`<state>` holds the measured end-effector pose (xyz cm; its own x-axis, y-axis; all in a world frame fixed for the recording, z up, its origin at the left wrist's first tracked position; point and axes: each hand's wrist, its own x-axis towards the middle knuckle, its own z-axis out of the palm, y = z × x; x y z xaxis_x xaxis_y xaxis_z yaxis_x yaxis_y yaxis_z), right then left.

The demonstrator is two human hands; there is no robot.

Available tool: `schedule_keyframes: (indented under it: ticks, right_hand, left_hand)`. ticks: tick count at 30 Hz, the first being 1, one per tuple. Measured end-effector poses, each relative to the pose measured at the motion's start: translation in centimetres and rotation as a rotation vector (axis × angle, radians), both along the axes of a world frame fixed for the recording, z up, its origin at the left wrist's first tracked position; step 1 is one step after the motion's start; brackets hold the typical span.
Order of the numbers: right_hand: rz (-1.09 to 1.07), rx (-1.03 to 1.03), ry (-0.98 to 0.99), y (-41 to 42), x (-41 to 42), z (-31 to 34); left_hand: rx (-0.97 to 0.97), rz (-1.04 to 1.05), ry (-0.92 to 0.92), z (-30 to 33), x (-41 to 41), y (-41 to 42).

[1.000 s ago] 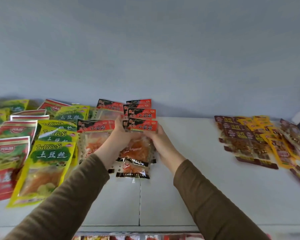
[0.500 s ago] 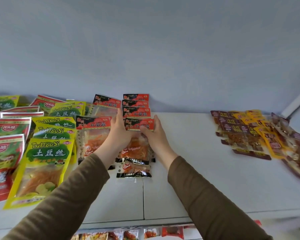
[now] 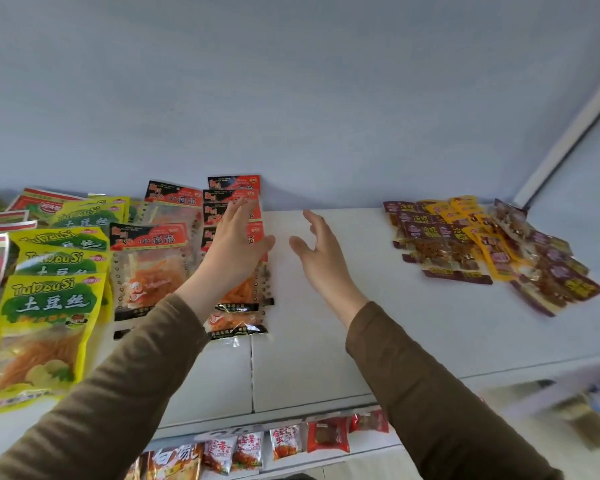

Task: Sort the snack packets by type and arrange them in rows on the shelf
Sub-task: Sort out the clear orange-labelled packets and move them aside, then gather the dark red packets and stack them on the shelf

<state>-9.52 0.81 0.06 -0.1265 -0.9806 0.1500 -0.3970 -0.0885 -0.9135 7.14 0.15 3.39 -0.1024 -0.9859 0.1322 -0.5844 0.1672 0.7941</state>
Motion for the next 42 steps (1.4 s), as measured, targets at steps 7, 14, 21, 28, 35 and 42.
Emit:
schedule_keyframes:
  ticks: [7,14,21,28,35,42]
  right_hand:
    - [-0.122,-0.205,0.353,3.7,-6.7,1.8]
    - [-0.137,-0.216,0.589,6.9,-14.6,1.6]
    - [-0.083,-0.119,0.721,9.0,-26.3,0.3]
    - [-0.061,-0.075,0.953,8.1,-35.5,-1.1]
    - [-0.01,0.03,1.159,7.3,-34.7,-3.3]
    - [-0.02,0.013,1.008,6.8,-33.7,-4.4]
  left_hand:
    - [-0.01,-0.19,-0.082,-0.1,-6.1,1.7]
    - [0.007,-0.26,-0.098,-1.0,-14.8,2.7]
    - [0.051,-0.258,-0.081,-2.6,-25.6,3.3]
    - [0.185,-0.084,-0.056,-4.1,-32.9,0.5]
    - [0.313,0.113,-0.129,-3.3,-36.9,-3.3]
    - [0.632,0.065,0.115,-1.8,-37.6,-6.0]
